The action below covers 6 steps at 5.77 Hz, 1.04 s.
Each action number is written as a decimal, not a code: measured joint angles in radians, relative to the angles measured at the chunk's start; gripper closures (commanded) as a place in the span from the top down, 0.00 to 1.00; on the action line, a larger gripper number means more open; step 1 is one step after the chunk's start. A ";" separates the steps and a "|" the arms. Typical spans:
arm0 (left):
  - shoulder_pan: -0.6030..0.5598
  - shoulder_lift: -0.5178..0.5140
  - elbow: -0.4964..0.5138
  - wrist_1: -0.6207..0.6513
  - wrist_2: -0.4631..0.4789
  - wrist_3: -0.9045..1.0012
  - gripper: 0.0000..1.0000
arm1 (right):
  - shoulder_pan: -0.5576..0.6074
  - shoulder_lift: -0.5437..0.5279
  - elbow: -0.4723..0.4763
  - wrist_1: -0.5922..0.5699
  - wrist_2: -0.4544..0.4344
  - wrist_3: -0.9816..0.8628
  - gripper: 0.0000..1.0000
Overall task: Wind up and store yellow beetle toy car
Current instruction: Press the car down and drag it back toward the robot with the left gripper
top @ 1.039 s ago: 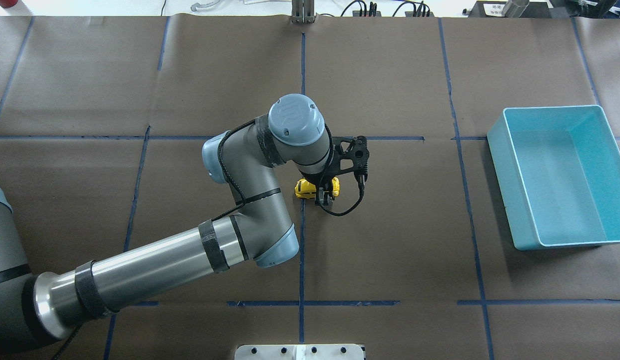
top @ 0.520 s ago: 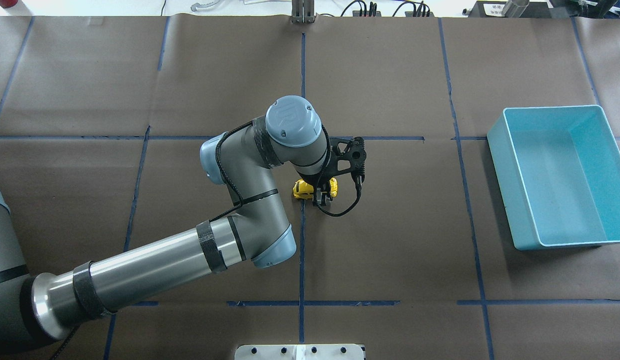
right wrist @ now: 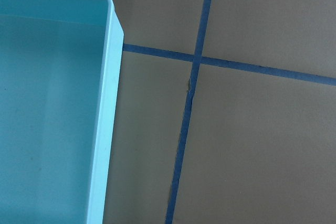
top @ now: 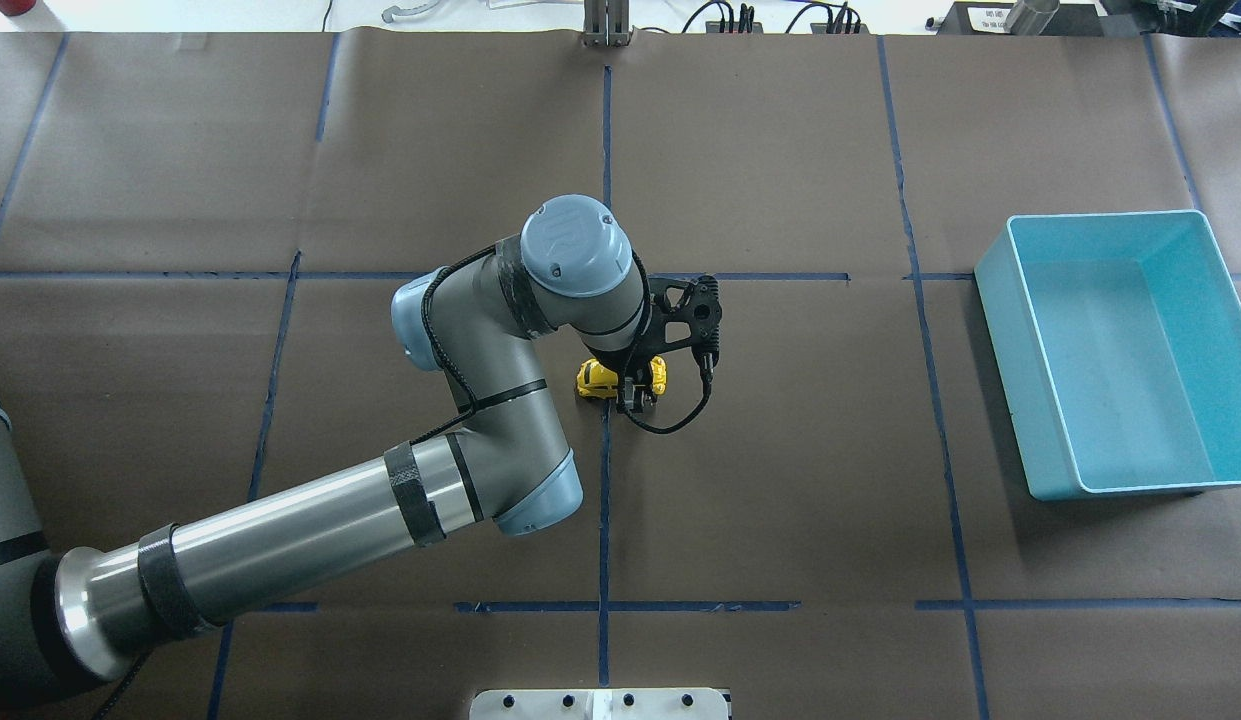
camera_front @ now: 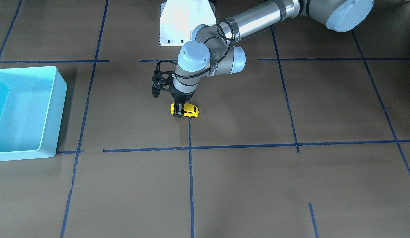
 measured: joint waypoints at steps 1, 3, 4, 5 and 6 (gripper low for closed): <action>0.000 0.006 -0.002 -0.001 -0.001 0.000 0.00 | 0.000 0.000 -0.001 0.000 -0.001 0.000 1.00; -0.003 0.019 -0.006 -0.009 -0.003 0.000 0.00 | 0.000 0.000 -0.001 0.000 -0.004 0.001 1.00; -0.007 0.031 -0.013 -0.012 -0.004 0.000 0.00 | -0.001 0.000 -0.002 0.000 -0.004 0.001 1.00; -0.012 0.047 -0.025 -0.015 -0.006 0.003 0.00 | -0.001 0.001 -0.002 0.000 -0.004 0.001 1.00; -0.019 0.066 -0.042 -0.018 -0.007 0.011 0.00 | -0.001 0.002 -0.002 0.000 -0.005 0.001 1.00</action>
